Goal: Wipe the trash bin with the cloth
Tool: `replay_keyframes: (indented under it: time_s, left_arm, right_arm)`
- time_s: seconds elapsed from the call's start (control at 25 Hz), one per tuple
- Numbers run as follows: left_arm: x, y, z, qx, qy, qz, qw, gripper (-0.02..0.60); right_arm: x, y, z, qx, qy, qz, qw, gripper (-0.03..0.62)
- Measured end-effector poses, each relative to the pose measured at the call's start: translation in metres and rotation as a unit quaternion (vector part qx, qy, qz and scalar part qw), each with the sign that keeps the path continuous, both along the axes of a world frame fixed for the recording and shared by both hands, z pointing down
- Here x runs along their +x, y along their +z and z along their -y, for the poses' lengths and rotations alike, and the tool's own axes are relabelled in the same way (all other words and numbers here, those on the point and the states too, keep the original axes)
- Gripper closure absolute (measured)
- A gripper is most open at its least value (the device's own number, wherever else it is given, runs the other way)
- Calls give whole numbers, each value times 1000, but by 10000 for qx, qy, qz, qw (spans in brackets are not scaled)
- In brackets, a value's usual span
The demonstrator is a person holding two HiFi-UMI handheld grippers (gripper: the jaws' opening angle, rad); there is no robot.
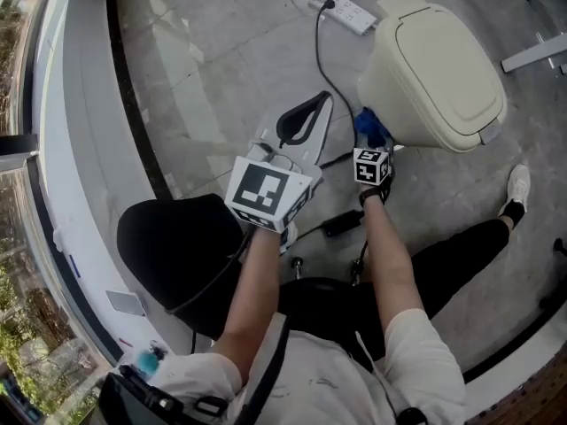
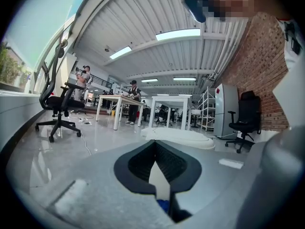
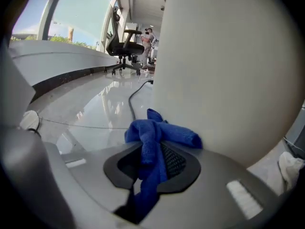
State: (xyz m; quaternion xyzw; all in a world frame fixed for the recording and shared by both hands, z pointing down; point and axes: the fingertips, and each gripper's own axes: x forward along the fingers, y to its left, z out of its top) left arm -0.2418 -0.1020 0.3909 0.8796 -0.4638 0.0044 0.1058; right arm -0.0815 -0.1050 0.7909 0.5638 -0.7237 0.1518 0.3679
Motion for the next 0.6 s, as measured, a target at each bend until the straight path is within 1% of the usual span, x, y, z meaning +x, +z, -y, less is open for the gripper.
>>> replay_keyframes:
  time_s: [0.08,0.12,0.16,0.24,0.32,0.4,0.48,0.6]
  left_arm:
    - [0,5,-3,-36,-104,39,9999,581]
    - [-2,5,-6,-42,-188,49,9998,581]
    - [-3,5,-8,-36,-287,33,9996,581]
    - [-6,0,-14,-3,-490,-31,9988,581]
    - [-10,-8,-21,38,-688,-56,9976,581]
    - [-13,-19,-28,117,-933,-90,9955,581]
    - [-16,-31,-35,216,-1180,-181,9926,581]
    - [-16,-47,-46,327,-1425,-327,9887,581]
  right_arm:
    - [1,16,-4,-299,-82,185,9993,525]
    - [-1,17,-6,-371,-189,256,9988,525]
    - [-3,11,-7,-368,-306,310,9984,525]
    - [-12,-21,-12,-116,-432,462,9979,525]
    - [-26,-76,-21,396,-448,707,9957,525]
    - [-40,-154,-26,1094,-612,880,9882,525]
    - [-51,-236,-30,1849,-851,972,9742,525]
    - [-53,-350,-43,2944,-1031,965,9452,525]
